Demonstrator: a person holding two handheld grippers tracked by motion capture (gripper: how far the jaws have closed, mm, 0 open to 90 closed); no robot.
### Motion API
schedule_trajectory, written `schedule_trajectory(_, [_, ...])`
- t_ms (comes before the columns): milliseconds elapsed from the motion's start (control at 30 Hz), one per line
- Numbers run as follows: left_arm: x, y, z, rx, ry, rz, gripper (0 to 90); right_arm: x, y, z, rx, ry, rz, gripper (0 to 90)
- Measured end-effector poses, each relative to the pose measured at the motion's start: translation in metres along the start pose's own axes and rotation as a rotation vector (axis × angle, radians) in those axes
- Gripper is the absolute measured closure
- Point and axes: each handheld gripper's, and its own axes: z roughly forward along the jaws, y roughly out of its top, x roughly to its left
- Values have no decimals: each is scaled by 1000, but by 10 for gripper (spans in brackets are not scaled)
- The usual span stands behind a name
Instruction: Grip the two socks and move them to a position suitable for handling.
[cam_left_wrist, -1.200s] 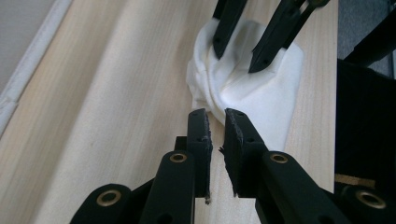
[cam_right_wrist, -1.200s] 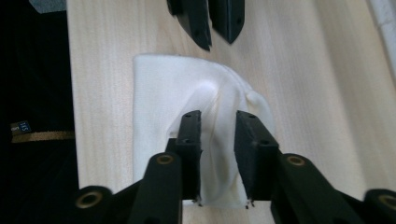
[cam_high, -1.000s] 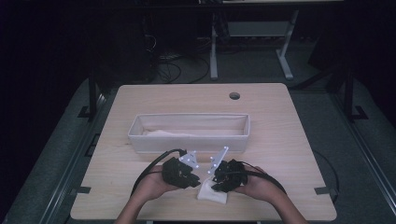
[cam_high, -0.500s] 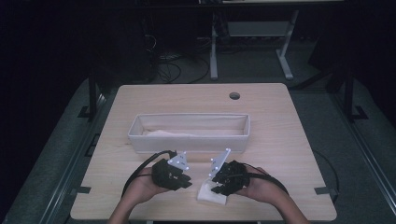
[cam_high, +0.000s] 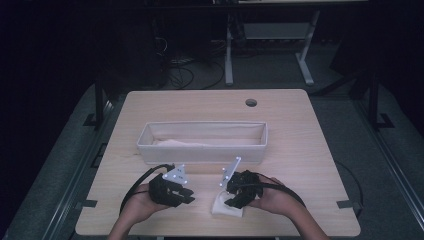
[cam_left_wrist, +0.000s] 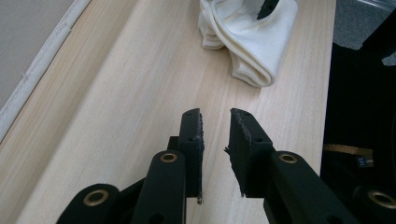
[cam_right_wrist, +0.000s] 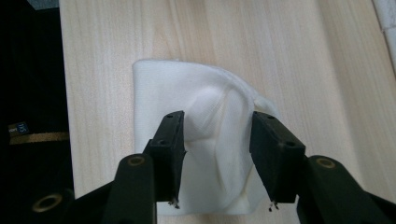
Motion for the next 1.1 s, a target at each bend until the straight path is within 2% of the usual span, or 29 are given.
schedule_trajectory(167, [0, -4, -3, -5, 5, -8, 744, 0, 2, -1, -9, 14, 4, 519])
schedule_trajectory(333, [2, -5, -7, -12, 12, -16, 737, 7, 6, -12, -25, -5, -27, 506])
schedule_trajectory(433, [2, -7, -9, -20, 14, -17, 736, 9, 8, -14, -25, 2, -35, 501])
schedule_trajectory(700, [2, -10, -11, -19, 17, -23, 725, 5, 10, 1, 25, 9, -15, 458])
schedule_trajectory(1100, [4, -11, -11, -24, 15, -25, 723, 2, 9, 13, 35, 30, 12, 414])
